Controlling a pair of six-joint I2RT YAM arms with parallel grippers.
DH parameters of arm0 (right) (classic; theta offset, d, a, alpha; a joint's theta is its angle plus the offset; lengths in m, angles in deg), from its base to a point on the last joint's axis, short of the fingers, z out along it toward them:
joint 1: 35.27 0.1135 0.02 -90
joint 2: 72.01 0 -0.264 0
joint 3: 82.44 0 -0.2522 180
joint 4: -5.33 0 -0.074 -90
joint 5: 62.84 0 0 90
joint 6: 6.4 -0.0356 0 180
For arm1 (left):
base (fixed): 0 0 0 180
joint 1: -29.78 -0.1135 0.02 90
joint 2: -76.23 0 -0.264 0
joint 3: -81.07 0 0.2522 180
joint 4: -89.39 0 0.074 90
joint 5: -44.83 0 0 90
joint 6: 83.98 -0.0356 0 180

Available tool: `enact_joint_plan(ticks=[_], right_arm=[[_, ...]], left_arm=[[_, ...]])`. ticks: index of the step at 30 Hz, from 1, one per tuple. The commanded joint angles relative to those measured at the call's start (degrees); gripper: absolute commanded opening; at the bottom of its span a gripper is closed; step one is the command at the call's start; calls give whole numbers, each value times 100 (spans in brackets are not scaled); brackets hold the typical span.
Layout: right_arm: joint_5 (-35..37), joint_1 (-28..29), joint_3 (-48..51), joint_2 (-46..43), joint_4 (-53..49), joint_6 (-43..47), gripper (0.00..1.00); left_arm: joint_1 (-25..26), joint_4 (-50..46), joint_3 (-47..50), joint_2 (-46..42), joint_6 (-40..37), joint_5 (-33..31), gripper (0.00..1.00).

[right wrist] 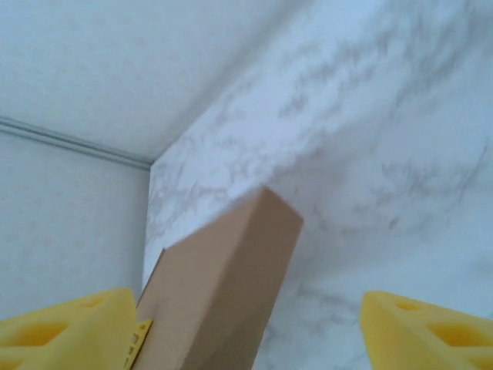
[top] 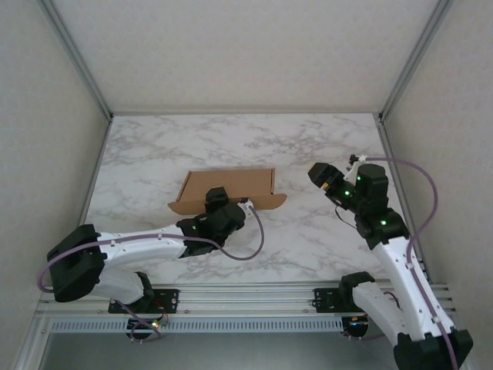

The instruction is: Fold the paper box

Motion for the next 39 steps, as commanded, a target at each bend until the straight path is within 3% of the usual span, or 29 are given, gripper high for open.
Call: enact_joint_plan(ticks=[1, 5, 7, 15, 21, 29, 39], right_arm=[[-276, -44, -813, 1393, -76, 990, 65], [-1564, 35, -2361, 3701, -1137, 1952, 39], [-2264, 122, -2770, 4477, -1213, 2186, 37], [-2817, 1302, -4558, 6701, -3158, 3875, 30], [-2707, 1693, -4826, 7421, -3734, 4327, 24], [-2548, 1998, -4913, 7715, -4144, 4619, 24], [-2153, 2236, -4906, 8044, -4401, 4755, 24]], left_arm=[[192, -1662, -657, -188, 576, 624, 54], [356, -2631, -1358, -73, 671, 1065, 55], [450, -3011, -1645, -32, 699, 1304, 56], [475, -3817, -2246, 488, 763, 1877, 56], [339, -3713, -2411, 746, 608, 2352, 53], [-3, -3638, -2768, 922, 485, 2874, 50], [-318, -3380, -2823, 1356, 402, 3114, 53]])
